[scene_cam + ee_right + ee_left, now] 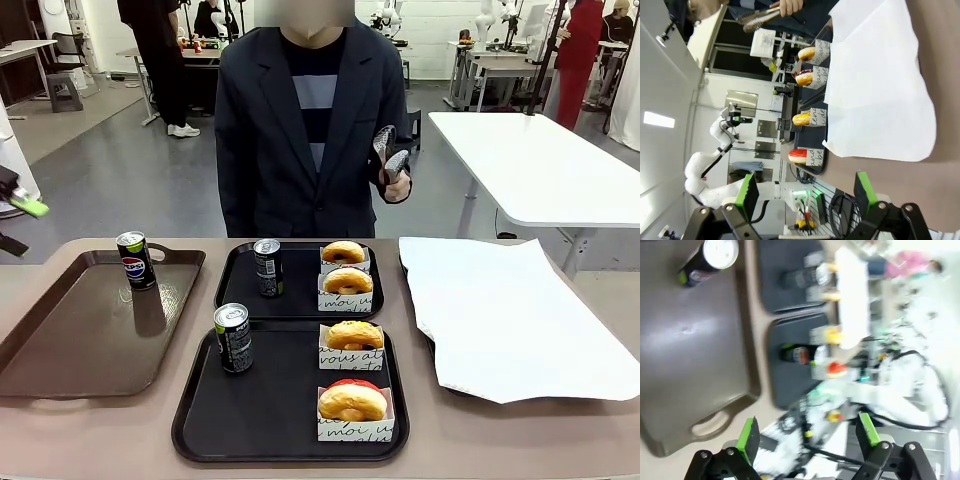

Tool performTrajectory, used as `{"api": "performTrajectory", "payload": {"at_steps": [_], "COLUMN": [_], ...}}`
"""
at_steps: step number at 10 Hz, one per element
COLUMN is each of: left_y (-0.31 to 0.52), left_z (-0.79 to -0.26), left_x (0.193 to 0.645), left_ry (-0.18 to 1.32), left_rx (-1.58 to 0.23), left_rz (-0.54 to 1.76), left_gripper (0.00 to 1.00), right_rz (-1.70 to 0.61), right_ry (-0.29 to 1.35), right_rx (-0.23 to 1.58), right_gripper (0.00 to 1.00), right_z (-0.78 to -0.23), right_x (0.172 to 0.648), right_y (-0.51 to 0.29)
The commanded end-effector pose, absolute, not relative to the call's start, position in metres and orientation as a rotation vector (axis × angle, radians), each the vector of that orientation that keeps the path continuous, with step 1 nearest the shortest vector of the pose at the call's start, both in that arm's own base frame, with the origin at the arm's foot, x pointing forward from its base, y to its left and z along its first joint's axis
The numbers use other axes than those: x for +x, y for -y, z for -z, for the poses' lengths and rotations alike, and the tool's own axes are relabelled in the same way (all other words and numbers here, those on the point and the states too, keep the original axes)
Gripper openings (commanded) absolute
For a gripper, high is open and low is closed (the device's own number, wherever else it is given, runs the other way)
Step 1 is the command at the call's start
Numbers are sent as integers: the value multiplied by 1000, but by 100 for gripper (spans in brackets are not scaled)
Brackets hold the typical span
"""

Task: Set up donuts and drinks on trays.
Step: Pick up one Pepsi coke from the Handle tray and place it on the Flat Tray without a Pepsi coke.

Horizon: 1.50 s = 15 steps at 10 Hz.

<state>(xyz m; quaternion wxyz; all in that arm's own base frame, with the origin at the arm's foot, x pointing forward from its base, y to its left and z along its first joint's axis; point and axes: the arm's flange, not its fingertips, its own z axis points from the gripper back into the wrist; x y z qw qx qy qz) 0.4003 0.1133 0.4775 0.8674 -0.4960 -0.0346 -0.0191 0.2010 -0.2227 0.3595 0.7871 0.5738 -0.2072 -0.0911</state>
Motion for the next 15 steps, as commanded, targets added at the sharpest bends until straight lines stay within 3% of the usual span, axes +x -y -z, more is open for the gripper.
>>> {"api": "performTrajectory", "payload": {"at_steps": [1,7,15], "left_y": [-146,-210,-201], "left_z": [-465,-441,-444], "left_x": [412,388,394], "left_ry": [139,184,170], "left_rx": [-1204,-1221,-1218], "left_rz": [-128,-120,-166], "left_gripper": [100,100,100], "right_rz": [185,185,185], "right_ry": [460,460,460], "right_rx": [1244,1244,1244], "right_gripper": [100,100,100], "right_z": [-359,-359,-359], "right_x": [201,201,201], "right_y": [222,222,222]}}
